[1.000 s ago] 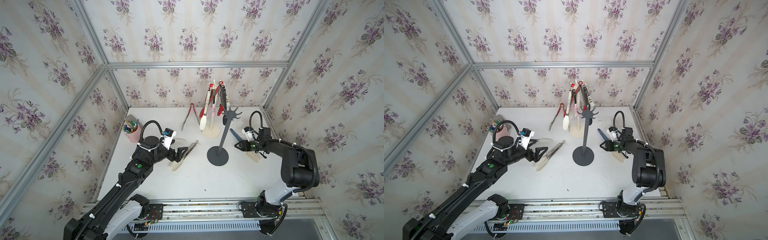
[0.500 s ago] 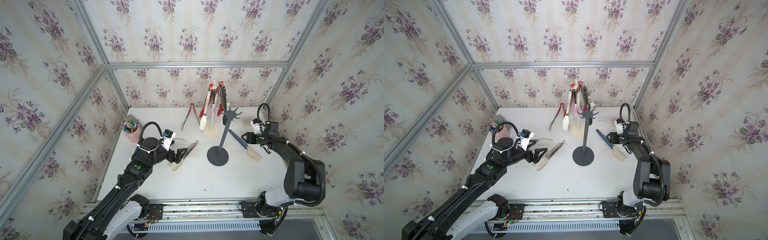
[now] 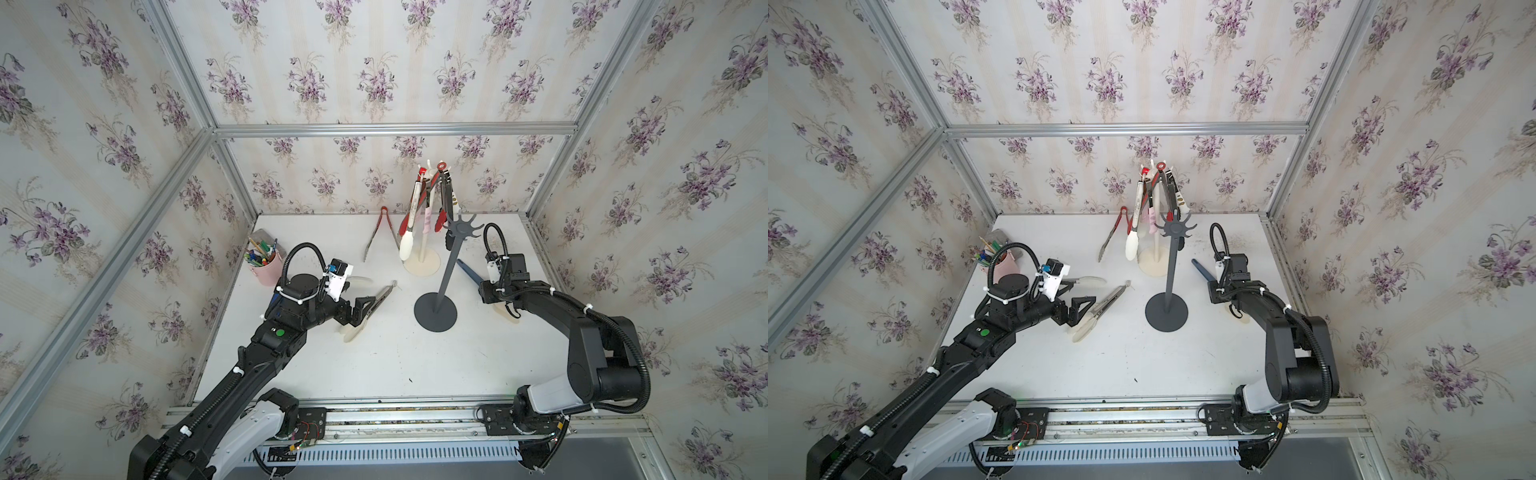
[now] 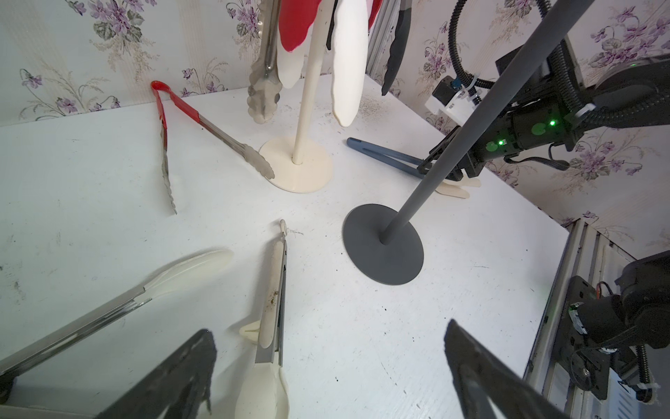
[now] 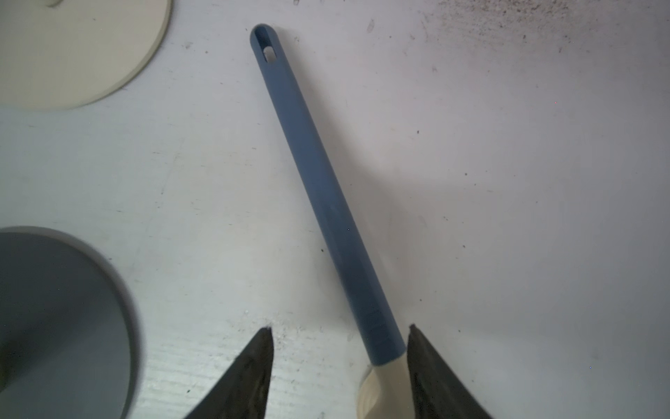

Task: Hang food tongs on kitchen utensil racks
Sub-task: Adjust the food tongs at the center of the board.

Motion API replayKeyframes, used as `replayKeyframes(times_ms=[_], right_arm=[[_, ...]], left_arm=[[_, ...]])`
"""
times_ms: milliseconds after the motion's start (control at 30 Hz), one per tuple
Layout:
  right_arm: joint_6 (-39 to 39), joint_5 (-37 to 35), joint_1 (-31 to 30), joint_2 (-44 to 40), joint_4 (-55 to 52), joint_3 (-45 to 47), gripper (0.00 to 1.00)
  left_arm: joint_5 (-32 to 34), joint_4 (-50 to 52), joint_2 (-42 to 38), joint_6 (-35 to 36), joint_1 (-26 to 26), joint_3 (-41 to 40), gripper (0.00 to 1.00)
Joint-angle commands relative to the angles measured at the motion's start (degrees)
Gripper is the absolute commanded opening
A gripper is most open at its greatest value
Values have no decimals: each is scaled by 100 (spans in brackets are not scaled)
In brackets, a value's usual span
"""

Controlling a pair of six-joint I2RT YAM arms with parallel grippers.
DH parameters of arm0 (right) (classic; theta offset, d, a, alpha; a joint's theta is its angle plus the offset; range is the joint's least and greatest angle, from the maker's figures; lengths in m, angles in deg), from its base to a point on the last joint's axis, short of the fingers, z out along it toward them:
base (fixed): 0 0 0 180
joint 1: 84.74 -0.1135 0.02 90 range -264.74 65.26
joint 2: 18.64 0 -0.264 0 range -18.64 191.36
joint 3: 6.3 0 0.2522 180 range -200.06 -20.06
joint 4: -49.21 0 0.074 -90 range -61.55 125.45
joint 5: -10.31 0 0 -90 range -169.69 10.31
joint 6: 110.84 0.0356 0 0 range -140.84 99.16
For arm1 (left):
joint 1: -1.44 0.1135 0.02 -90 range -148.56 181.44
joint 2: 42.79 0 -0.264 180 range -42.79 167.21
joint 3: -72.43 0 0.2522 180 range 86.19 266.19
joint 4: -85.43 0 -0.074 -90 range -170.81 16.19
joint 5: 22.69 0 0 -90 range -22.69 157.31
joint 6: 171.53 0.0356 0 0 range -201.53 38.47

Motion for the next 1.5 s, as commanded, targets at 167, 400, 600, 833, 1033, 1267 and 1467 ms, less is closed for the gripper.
replayKeyframes(times_ms=[167, 400, 600, 833, 1033, 1267, 1467], right_arm=[[-396, -1103, -155, 465, 508, -97, 53], [-718, -1141, -148, 969, 534, -546, 40], [-753, -815, -48, 1320, 418, -842, 29], [-732, -524, 238, 1462, 295, -955, 18], [-580, -137, 471, 1381, 245, -957, 9], [-376, 1534, 681, 1229, 244, -890, 11], [-411, 2277, 728, 1585, -138, -1061, 10]], left_arm=[[-4, -52, -22, 26, 11, -12, 99], [-1, -45, 9, 22, 20, -2, 99], [24, -53, 9, 29, 26, 13, 99], [44, -19, -7, 35, 44, 12, 99], [51, -18, 4, 29, 55, 12, 99], [18, -17, 50, 34, 64, 34, 99], [-8, -15, 52, 42, 63, 21, 99]])
